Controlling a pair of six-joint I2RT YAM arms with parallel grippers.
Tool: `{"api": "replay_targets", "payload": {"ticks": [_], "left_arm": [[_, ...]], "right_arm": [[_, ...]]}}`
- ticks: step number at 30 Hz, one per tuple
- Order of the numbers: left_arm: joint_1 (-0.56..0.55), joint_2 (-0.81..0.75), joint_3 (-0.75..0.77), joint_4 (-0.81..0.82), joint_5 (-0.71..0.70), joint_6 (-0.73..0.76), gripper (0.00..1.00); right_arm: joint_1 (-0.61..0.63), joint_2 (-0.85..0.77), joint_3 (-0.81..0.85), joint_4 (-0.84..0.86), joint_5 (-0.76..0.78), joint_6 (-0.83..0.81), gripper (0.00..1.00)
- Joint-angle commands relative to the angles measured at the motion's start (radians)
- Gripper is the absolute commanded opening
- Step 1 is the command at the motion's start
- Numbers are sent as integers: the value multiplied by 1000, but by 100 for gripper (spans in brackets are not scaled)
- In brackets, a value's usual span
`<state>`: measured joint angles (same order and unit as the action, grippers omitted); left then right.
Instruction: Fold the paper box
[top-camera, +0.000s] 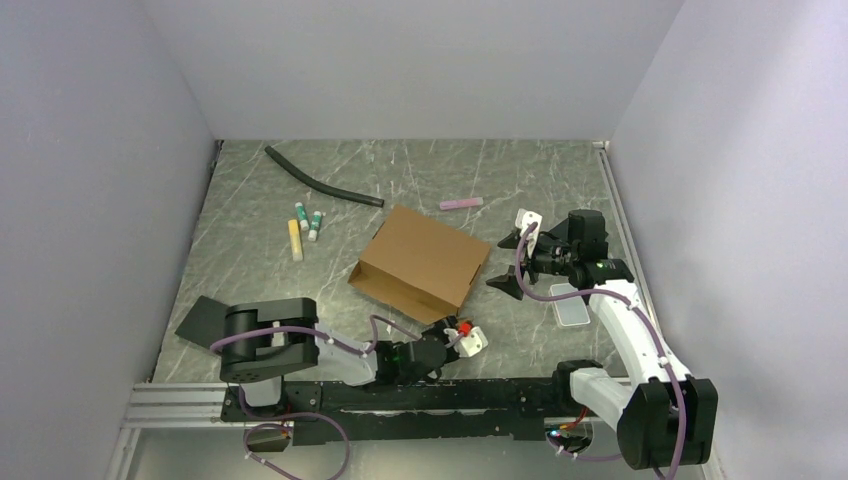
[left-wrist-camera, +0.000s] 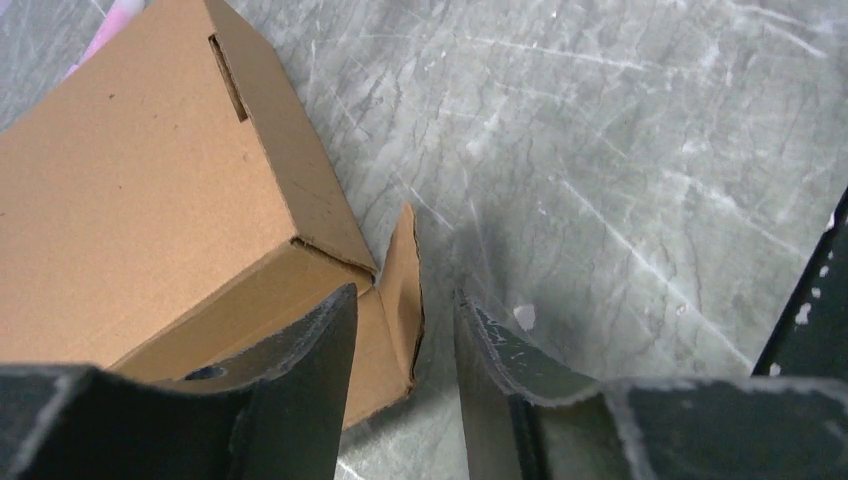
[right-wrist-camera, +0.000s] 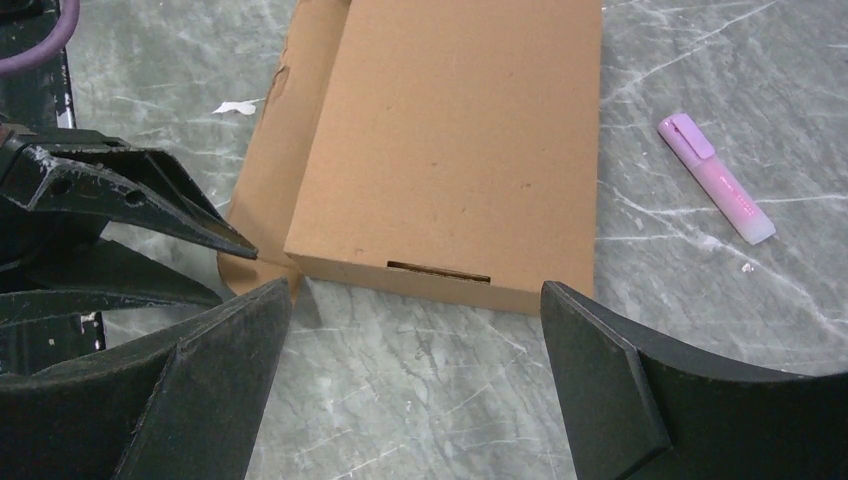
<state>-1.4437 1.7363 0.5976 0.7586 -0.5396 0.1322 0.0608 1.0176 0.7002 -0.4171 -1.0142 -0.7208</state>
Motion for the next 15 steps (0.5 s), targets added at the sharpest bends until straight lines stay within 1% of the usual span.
{"api": "replay_targets", "payload": {"ticks": [1, 3, 5, 11, 13, 14, 15], "left_arm": [[-6, 27, 62, 43, -55, -26, 43], [-6, 36, 70, 42, -66, -39, 40], [-6, 42, 79, 27, -75, -51, 40], [-5, 56, 96, -2, -96, -61, 34], [-6, 58, 96, 1, -105, -64, 29], [-6, 58, 95, 0, -106, -67, 24], [-5, 58, 95, -4, -105, -70, 17]], "right_arm": [[2, 1, 32, 21, -13, 4, 99], [2, 4, 32, 21, -14, 6, 99], [2, 8, 33, 19, -14, 6, 99], [4, 21, 38, 13, -12, 12, 99], [5, 22, 38, 16, -11, 16, 99], [4, 24, 38, 18, -11, 20, 99], [4, 26, 38, 19, -10, 23, 99]]}}
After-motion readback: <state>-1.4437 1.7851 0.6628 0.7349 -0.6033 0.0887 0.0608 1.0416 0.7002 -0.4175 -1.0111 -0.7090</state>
